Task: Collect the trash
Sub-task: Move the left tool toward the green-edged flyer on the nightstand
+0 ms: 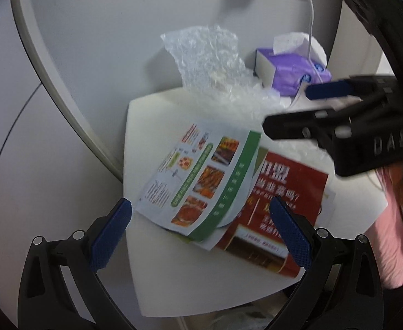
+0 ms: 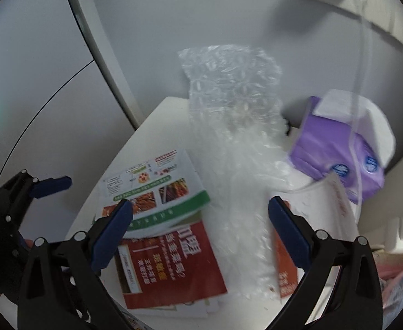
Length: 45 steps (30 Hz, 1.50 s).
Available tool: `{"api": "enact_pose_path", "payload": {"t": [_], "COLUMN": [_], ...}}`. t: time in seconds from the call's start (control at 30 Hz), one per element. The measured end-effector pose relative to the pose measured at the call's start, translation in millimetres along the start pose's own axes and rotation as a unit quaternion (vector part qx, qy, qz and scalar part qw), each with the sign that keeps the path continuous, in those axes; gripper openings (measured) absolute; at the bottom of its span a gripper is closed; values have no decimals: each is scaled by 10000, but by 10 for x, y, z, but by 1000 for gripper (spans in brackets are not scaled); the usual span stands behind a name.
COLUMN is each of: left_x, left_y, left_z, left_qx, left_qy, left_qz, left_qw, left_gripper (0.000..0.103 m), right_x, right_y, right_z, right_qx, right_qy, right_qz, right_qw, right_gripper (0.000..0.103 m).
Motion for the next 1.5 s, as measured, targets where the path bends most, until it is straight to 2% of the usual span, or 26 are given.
{"api": "enact_pose_path", "payload": {"t": [0.2,0.37,0.53,0.67,0.93,1.3,1.4,1.5], "left_x": [101,92,145,239,209,236,261,314], "left_y": [-185,-255,-230,-241,-197,-306,-323,-377], "left_z": [69,198,302,353,336,273,282,304], "left_qx": [254,445,481,587,634,879,935,1019], "left_qy": [-23,-202,-445,-581,-552,-569,-607,-574], "left_qz": [204,104,-427,-1010,-1055,-1664,-1913,-2166], "left_qw": [9995,9987,9969,9914,9909,9805,9752,9692], "left_gripper": [97,97,97,97,97,97,92,90], "right_x": [-5,-3,3,26,102,153,142,115], "right_y": [42,9,3,-1,86,34,19,26], "right_z": [241,372,467,513,549,562,569,572], "right_qx": [371,519,548,535,418,554,616,619], "right_qy": [207,200,147,163,96,146,197,215], "right_qz": [15,130,281,335,117,72,85,104], "right_qw": [9991,9984,9980,9979,9990,9983,9979,9978], "right_gripper": [96,96,96,96,96,96,82,81]}}
Point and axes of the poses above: each gripper's, at about its wrist camera, not at the fingertips, and z roughly the way its jaws point, x to its left, y to its top, the point moved 7 cm from there along z, roughly the way its jaws point, and after that the axes turned 3 degrees about y, right-handed, at the moved point
